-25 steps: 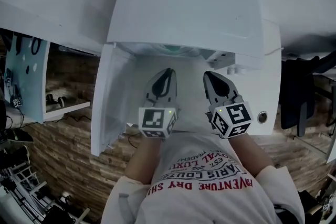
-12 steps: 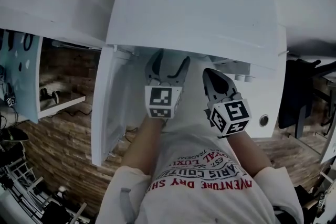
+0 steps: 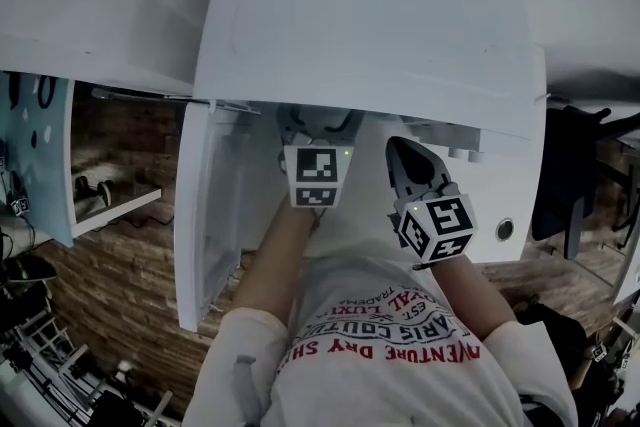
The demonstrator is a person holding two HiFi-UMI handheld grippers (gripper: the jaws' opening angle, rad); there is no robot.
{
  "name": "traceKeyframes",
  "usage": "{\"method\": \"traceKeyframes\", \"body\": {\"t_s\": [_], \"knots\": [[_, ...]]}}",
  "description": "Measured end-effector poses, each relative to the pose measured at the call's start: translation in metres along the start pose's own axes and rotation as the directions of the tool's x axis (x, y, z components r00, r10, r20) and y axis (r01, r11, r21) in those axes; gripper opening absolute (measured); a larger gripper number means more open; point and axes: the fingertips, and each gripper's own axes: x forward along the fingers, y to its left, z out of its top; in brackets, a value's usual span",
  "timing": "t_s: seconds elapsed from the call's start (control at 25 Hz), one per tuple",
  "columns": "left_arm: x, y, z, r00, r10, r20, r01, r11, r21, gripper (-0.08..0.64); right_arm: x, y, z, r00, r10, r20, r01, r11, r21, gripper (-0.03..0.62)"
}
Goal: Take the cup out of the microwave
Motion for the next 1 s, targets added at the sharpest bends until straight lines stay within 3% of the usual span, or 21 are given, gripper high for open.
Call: {"method": "traceKeyframes", "body": {"t_s": [0.36, 0.52, 1.0], "knots": [[0.020, -0.010, 0.004, 0.998, -0.057, -0.007, 0.057, 0.998, 0.023, 0.411, -0.001, -0.015, -0.006, 0.999, -0.052, -0.016, 0.052, 0.998, 0.017, 0.012], [0.022, -0.008, 0.004, 0.999, -0.039, -0.013, 0.039, 0.999, 0.021, 0.376, -0.004, -0.019, -0.007, 0.998, -0.064, -0.014, 0.064, 0.998, 0.018, 0.012], [0.002, -0.015, 0.007, 0.998, -0.049, -0.039, 0.049, 0.999, 0.008, 0.370, -0.015, -0.020, -0.005, 0.998, -0.065, 0.002, 0.065, 0.998, 0.017, 0.012]]}}
